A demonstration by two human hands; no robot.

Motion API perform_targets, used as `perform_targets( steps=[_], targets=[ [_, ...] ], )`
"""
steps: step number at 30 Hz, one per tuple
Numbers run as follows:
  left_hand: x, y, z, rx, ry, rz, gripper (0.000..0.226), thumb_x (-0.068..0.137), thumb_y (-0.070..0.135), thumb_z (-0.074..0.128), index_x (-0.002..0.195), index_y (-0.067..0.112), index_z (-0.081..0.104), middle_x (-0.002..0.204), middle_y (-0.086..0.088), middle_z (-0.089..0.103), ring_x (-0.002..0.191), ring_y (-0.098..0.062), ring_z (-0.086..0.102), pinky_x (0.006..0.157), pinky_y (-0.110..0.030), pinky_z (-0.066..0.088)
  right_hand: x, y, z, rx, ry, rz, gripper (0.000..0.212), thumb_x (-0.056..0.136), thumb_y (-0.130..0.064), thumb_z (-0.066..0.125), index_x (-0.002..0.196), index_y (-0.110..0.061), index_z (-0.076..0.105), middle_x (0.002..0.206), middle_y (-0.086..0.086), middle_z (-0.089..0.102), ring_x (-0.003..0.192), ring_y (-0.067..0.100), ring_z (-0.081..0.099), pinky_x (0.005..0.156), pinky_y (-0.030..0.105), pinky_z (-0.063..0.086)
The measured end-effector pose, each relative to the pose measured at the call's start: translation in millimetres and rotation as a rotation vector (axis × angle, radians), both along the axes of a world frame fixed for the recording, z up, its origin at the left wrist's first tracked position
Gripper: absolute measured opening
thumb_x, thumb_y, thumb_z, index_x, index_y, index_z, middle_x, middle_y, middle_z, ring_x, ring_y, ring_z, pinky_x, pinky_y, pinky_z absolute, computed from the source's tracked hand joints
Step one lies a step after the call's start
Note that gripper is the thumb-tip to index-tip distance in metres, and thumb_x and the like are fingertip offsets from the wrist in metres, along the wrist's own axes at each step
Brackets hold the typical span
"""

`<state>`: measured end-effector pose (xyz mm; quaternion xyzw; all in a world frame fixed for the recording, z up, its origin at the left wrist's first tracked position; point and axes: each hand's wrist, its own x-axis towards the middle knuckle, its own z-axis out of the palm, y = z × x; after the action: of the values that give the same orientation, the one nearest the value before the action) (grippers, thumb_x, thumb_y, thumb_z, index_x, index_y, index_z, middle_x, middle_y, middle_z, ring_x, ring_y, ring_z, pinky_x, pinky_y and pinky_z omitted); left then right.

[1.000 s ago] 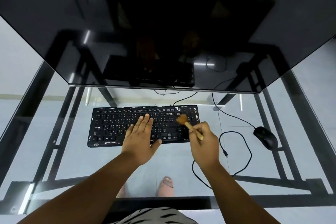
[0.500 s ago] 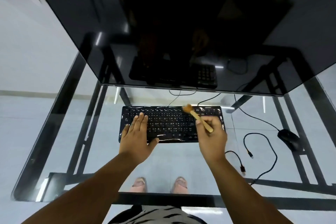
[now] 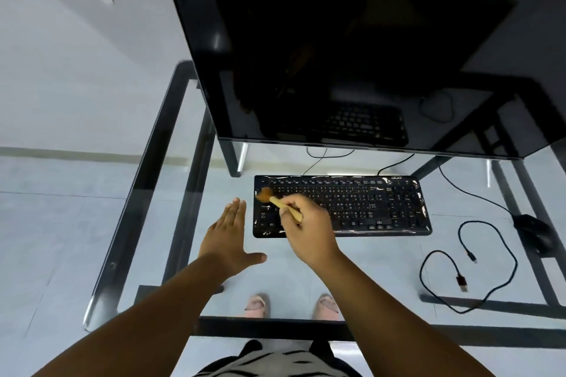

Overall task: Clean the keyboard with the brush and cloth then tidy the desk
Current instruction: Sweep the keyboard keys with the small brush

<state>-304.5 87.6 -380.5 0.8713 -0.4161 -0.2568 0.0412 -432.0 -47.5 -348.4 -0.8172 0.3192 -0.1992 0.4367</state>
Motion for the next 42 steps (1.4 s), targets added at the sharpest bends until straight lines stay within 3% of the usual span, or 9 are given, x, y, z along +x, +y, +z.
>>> perform_targets(
  steps=[4,8,12,17,20,26,29,34,42],
  targets=[
    [2,5,-4,-0.026,-0.002,-0.015,0.124,0.072,0.071,0.062,0.152,0.015,-0.016,0.16,0.0,-0.019,0.148,-0.016,-0.013,0.121,-0.035,0.011,-2,2,-6,-0.077,0.018,-0.221,0.015,0.091,-0.019,0.054,0.103,-0.014,0.063,0.097,0.002,0.067,0.073,0.006,0.053,0.061,0.014,0.034],
    [2,6,-6,-0.041,-0.005,-0.016,0.124,0.072,0.072,0.062,0.152,0.015,-0.014,0.16,0.0,-0.018,0.148,-0.016,-0.013,0.121,-0.034,0.012,-3,11,0,-0.075,0.05,-0.004,0.02,0.091,-0.021,0.055,0.107,-0.015,0.065,0.098,-0.003,0.067,0.078,0.01,0.06,0.064,0.019,0.04],
    [0,4,-5,-0.048,0.011,0.015,0.125,0.072,0.069,0.065,0.152,0.016,-0.014,0.161,0.0,-0.017,0.148,-0.015,-0.011,0.12,-0.034,0.011,-12,7,-6,-0.155,0.07,-0.24,0.017,0.092,-0.019,0.055,0.107,-0.014,0.061,0.102,0.001,0.064,0.082,0.016,0.06,0.067,0.026,0.045],
    [-6,3,-2,-0.069,0.015,0.059,0.122,0.074,0.063,0.067,0.152,0.015,-0.014,0.161,0.0,-0.014,0.149,-0.016,-0.009,0.121,-0.036,0.009,-22,1,-4,-0.106,0.145,-0.029,0.019,0.092,-0.023,0.055,0.108,-0.018,0.064,0.098,-0.004,0.067,0.077,0.012,0.06,0.062,0.024,0.04],
    [-10,3,2,-0.069,-0.002,0.064,0.12,0.075,0.059,0.068,0.152,0.016,-0.013,0.161,0.001,-0.013,0.149,-0.016,-0.008,0.12,-0.036,0.006,-30,-4,-4,-0.119,0.138,-0.27,0.017,0.092,-0.019,0.056,0.107,-0.016,0.064,0.104,-0.003,0.068,0.083,0.015,0.062,0.066,0.024,0.042],
    [-11,-9,12,-0.078,-0.028,0.056,0.116,0.077,0.058,0.066,0.153,0.018,-0.012,0.161,0.003,-0.013,0.148,-0.014,-0.009,0.12,-0.037,0.004,-32,-5,0,-0.005,0.106,-0.088,0.013,0.09,-0.013,0.058,0.099,-0.016,0.068,0.074,-0.016,0.059,0.051,-0.002,0.046,0.05,0.011,0.027],
    [-14,-15,15,-0.094,-0.036,0.05,0.115,0.077,0.059,0.065,0.153,0.018,-0.011,0.161,0.004,-0.013,0.148,-0.014,-0.009,0.12,-0.037,0.004,-35,-13,2,-0.054,0.091,-0.268,0.011,0.09,-0.014,0.058,0.095,-0.017,0.068,0.075,-0.01,0.065,0.051,0.0,0.046,0.049,0.015,0.029],
    [-21,-25,17,-0.094,-0.042,0.025,0.115,0.076,0.059,0.066,0.153,0.018,-0.01,0.162,0.003,-0.01,0.148,-0.013,-0.009,0.12,-0.038,0.004,-45,-14,4,0.052,0.038,-0.131,0.013,0.086,-0.009,0.066,0.091,-0.018,0.072,0.065,-0.014,0.065,0.044,0.006,0.048,0.043,0.015,0.033],
    [-29,-34,19,-0.087,-0.065,0.0,0.114,0.078,0.06,0.064,0.153,0.018,-0.01,0.162,0.003,-0.011,0.148,-0.014,-0.009,0.12,-0.038,0.003,-56,-31,3,0.067,-0.036,-0.203,0.018,0.085,-0.011,0.071,0.1,-0.021,0.073,0.079,-0.008,0.072,0.056,0.002,0.057,0.052,0.01,0.038]
  ],
)
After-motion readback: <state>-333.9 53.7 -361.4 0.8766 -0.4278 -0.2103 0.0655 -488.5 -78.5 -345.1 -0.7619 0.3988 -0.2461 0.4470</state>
